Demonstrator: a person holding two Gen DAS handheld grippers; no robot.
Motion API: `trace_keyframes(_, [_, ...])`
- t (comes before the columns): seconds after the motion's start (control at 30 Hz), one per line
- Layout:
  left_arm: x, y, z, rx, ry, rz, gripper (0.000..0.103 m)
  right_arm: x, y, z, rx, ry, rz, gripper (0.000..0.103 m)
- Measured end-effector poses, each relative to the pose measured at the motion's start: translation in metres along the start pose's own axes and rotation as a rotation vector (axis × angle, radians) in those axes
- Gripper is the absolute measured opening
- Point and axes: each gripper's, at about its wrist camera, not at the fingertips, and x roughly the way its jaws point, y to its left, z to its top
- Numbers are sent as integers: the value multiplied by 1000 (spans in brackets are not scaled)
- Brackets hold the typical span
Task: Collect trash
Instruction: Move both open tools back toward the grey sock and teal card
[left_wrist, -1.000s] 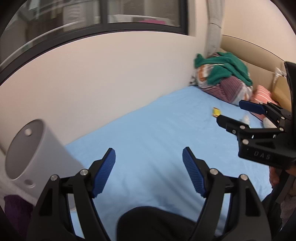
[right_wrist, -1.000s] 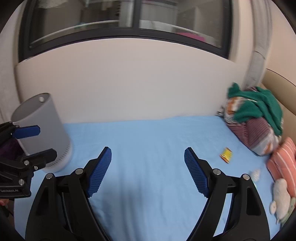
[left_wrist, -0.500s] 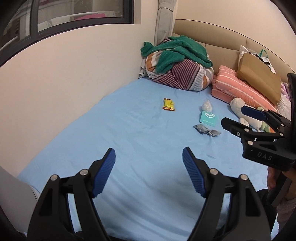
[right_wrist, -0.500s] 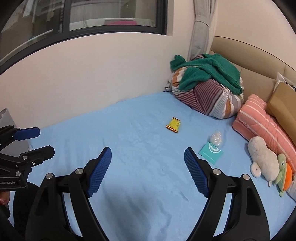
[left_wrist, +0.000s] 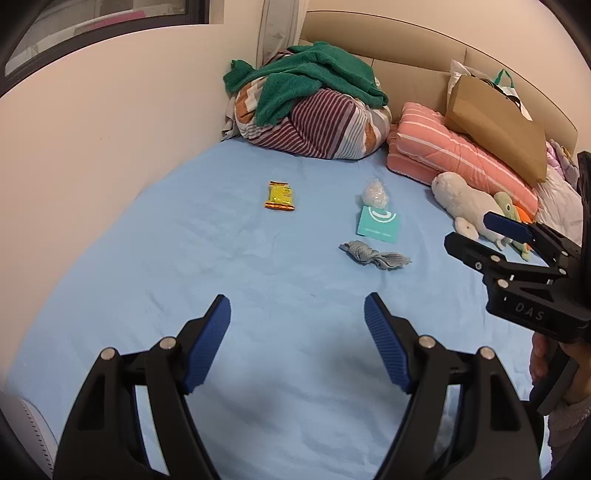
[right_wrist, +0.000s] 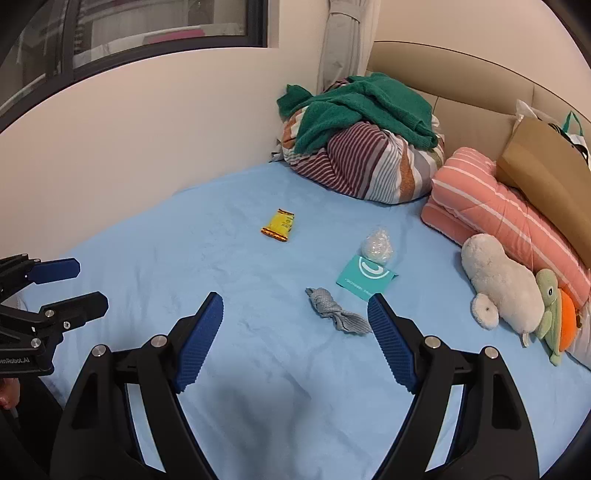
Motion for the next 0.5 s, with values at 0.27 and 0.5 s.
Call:
trace_keyframes(0.27, [46, -33, 16, 37, 27, -41, 75, 34, -58, 5, 66, -1, -51, 74])
trace_keyframes(0.5, [97, -62, 29, 71, 55, -67, 75, 78, -99, 1, 99, 35, -68, 71])
